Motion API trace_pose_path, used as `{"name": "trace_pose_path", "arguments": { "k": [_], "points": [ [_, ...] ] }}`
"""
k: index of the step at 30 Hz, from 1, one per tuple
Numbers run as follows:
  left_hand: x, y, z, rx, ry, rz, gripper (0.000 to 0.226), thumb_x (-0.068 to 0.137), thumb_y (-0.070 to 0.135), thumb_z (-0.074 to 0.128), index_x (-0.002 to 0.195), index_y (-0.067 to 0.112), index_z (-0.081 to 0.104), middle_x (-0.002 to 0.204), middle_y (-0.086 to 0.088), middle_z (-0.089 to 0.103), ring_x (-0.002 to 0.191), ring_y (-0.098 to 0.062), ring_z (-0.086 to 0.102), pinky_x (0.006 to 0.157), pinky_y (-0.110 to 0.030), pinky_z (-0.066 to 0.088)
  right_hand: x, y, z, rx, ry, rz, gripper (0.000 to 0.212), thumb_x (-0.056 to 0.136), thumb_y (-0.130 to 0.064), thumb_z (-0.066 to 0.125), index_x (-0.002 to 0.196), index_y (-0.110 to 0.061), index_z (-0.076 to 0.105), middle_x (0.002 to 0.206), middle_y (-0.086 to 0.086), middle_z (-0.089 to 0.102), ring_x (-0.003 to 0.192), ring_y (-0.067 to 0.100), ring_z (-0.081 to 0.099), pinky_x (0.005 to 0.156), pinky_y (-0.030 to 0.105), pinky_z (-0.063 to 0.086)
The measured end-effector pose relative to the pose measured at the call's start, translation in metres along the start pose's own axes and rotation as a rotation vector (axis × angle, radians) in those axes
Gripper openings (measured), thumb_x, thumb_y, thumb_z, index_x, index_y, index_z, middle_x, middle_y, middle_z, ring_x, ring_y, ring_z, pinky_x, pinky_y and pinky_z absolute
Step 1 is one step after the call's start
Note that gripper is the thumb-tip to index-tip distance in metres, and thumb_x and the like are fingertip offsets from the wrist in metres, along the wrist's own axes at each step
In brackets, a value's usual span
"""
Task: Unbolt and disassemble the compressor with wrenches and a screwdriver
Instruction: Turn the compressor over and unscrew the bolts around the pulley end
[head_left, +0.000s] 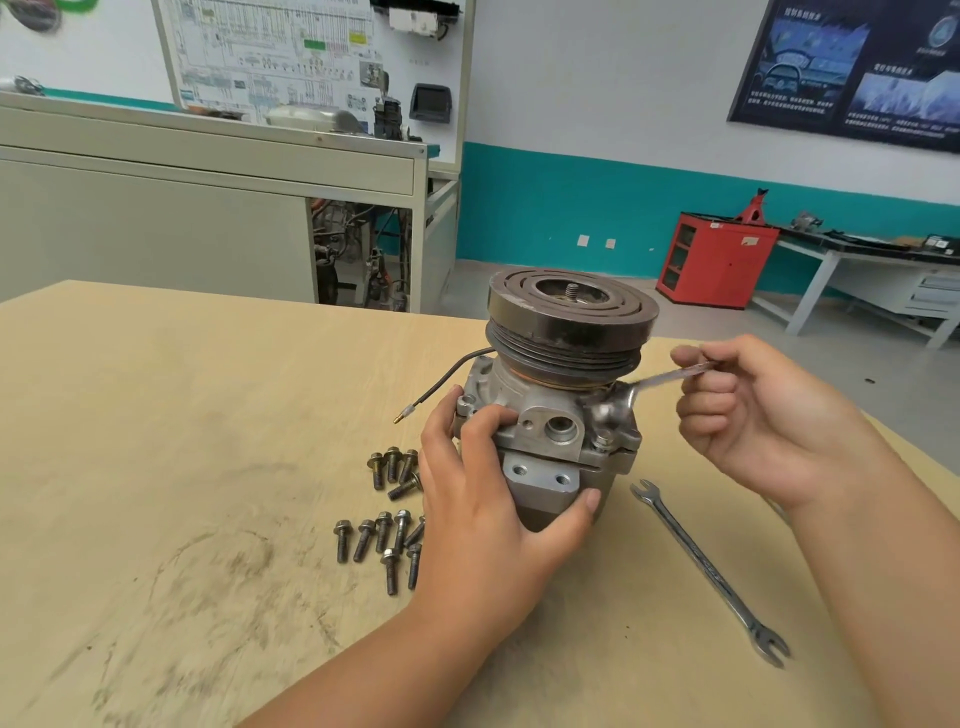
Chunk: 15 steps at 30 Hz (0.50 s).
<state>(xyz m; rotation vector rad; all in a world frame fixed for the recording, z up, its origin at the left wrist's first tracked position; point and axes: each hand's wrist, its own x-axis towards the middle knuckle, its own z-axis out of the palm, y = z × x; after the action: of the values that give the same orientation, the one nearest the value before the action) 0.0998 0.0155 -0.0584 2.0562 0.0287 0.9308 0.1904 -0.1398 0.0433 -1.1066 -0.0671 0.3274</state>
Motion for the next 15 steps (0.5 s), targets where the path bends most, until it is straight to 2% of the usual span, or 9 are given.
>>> {"name": "trace_pose_path", "arguments": {
  "k": [2, 5, 7, 10, 11, 13, 15],
  "points": [
    [0.0, 0.001, -0.001, -0.004, -0.002, 0.001, 0.061, 0.059, 0.068, 0.054, 0.108, 0.053, 0.021, 0.131, 0.029, 0.008, 0.138, -0.007, 0.01, 0.103, -0.023, 0.019, -0.015, -0.005, -0.004, 0.048, -0.005, 0.03, 0.032, 0.093, -0.017, 0.037, 0.074, -0.008, 0.061, 0.045, -0.006, 0.044, 0.035, 0.004, 0.042, 0.033, 0.011, 0.033],
    [0.0, 0.001, -0.001, -0.001, -0.007, 0.005, 0.064, 0.064, 0.062, 0.064, 0.106, 0.057, 0.015, 0.132, 0.027, 0.008, 0.136, -0.008, 0.011, 0.103, -0.024, 0.019, -0.037, -0.006, -0.005, 0.048, 0.001, -0.077, 0.049, 0.093, -0.017, 0.038, 0.059, -0.009, 0.072, 0.051, -0.001, 0.055, 0.041, 0.008, 0.053, 0.037, 0.012, 0.04],
    [0.0, 0.001, -0.001, 0.001, -0.008, 0.005, 0.065, 0.063, 0.061, 0.063, 0.108, 0.055, 0.016, 0.133, 0.026, 0.009, 0.136, -0.008, 0.012, 0.103, -0.025, 0.019, -0.056, -0.002, -0.003, -0.001, -0.042, -0.2, 0.04, 0.087, -0.017, 0.048, 0.057, -0.013, 0.073, 0.053, 0.001, 0.059, 0.045, 0.009, 0.058, 0.041, 0.014, 0.044],
    [0.0, 0.001, -0.001, -0.003, -0.009, -0.001, 0.064, 0.062, 0.061, 0.062, 0.106, 0.057, 0.015, 0.133, 0.026, 0.01, 0.136, -0.008, 0.013, 0.104, -0.025, 0.02, -0.085, 0.008, 0.002, -0.216, -0.138, -0.469, 0.011, 0.069, -0.021, 0.064, 0.062, -0.018, 0.072, 0.059, 0.006, 0.066, 0.054, 0.016, 0.066, 0.049, 0.017, 0.051],
    [0.0, 0.0, -0.001, 0.003, -0.007, 0.001, 0.065, 0.062, 0.061, 0.062, 0.106, 0.057, 0.015, 0.134, 0.024, 0.01, 0.136, -0.009, 0.013, 0.104, -0.025, 0.019, -0.092, 0.013, 0.005, -0.314, -0.13, -0.569, 0.007, 0.067, -0.024, 0.067, 0.064, -0.019, 0.07, 0.062, 0.008, 0.068, 0.056, 0.02, 0.068, 0.051, 0.019, 0.053],
    [0.0, -0.001, -0.001, 0.012, -0.005, 0.006, 0.065, 0.063, 0.06, 0.063, 0.107, 0.055, 0.016, 0.136, 0.019, 0.011, 0.136, -0.01, 0.014, 0.105, -0.025, 0.019, -0.103, 0.028, 0.012, -0.499, -0.026, -0.753, 0.012, 0.069, -0.028, 0.072, 0.071, -0.017, 0.066, 0.065, 0.005, 0.071, 0.06, 0.021, 0.07, 0.054, 0.024, 0.056],
    [0.0, -0.001, -0.001, 0.015, -0.004, 0.007, 0.065, 0.063, 0.06, 0.064, 0.108, 0.054, 0.018, 0.138, 0.016, 0.012, 0.136, -0.01, 0.014, 0.105, -0.025, 0.019, -0.108, 0.045, 0.018, -0.702, 0.115, -0.901, 0.018, 0.077, -0.033, 0.075, 0.078, -0.02, 0.063, 0.068, -0.006, 0.071, 0.061, 0.015, 0.07, 0.059, 0.028, 0.057]
  ]
}}
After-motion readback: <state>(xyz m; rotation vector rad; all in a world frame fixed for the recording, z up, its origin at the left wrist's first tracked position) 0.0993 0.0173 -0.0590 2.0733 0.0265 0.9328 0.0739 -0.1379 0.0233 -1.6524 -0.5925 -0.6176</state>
